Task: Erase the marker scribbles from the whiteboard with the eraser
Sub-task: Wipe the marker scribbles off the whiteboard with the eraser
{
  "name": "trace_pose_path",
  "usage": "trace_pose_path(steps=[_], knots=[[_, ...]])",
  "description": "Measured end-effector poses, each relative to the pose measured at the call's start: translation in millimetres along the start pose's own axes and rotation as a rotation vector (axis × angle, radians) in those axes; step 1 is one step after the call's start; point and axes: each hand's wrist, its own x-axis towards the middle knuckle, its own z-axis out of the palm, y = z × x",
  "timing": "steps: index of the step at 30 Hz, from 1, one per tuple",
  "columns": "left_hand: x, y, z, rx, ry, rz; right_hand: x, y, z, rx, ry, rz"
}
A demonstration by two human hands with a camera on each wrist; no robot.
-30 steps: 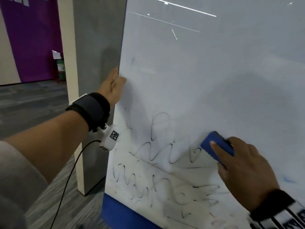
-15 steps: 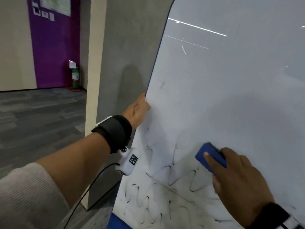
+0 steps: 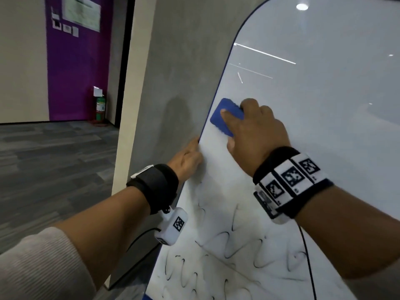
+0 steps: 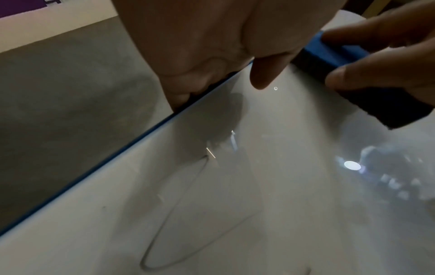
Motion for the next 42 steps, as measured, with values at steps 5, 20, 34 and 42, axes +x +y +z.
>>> trace_pose_path(steps=[5,20,34,42], knots=[[5,-7,0,-0.028,-0.017,0.017,-70,-17,37,-0.008,-0.183,-0.269],[-2,-19,-5,0.034,-0.067,-0.001,-39,20,6,-0.006,-0.017,-0.069],[-14,-22,-4,0.030,-0.092,-0.132,-123,-31,60,0.052,-0.226,-0.144],[-32,-37,-7,0.041,-0.135,-0.202,-99,-57,63,0.076,-0.268,-0.157]])
